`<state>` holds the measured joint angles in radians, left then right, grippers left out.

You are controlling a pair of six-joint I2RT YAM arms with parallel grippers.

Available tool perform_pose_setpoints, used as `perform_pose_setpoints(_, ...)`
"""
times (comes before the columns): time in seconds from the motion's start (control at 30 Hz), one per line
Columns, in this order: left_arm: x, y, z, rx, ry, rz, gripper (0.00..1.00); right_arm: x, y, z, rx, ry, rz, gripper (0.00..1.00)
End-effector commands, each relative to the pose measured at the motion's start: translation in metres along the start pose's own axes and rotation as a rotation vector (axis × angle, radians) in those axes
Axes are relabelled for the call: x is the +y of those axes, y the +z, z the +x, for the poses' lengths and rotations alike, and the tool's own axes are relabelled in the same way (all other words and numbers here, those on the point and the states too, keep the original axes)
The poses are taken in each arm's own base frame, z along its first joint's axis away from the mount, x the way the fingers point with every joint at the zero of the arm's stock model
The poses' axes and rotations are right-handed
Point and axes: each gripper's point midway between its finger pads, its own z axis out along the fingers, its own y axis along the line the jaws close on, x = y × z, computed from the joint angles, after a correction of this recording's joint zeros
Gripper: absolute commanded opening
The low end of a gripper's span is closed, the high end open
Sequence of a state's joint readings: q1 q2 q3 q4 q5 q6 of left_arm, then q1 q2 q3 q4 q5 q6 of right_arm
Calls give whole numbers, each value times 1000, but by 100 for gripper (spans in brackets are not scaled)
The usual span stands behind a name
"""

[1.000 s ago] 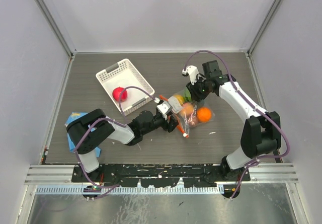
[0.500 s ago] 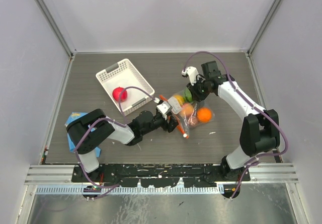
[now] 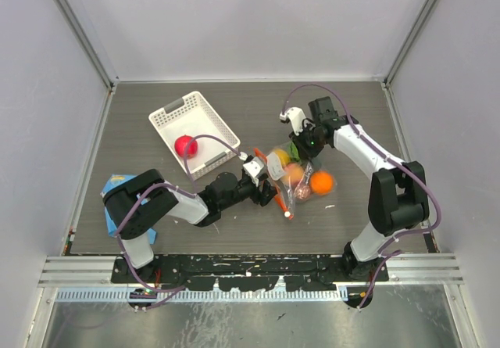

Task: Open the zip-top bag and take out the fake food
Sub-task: Pick up the fake fruit from the zipper food storage bag.

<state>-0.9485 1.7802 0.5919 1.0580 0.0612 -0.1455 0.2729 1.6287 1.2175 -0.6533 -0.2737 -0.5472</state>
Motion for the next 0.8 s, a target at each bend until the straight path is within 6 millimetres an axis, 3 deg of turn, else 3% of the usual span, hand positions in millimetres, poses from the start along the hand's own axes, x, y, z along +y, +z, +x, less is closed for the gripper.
perform_pose_setpoints(0.0,-3,2,-28,-95,1,21,63,-8,-4,-5,5,-12,29,21)
perform_pose_setpoints(0.2,-2,3,-28,-90,-14,20,63,-8,1,0,35,-7,23,21)
perform_pose_setpoints(0.37,-5,6,-27,-87,-29,30,63,3,-2,-2,27,-27,-44,21)
perform_pose_setpoints(0.63,-8,10,-23,-75,-51,48,62,22,-33,-29,-120,-115,-105,24)
perform_pose_setpoints(0.77,-9,11,-22,-73,-51,52,62,24,-45,-32,-155,-172,-87,29)
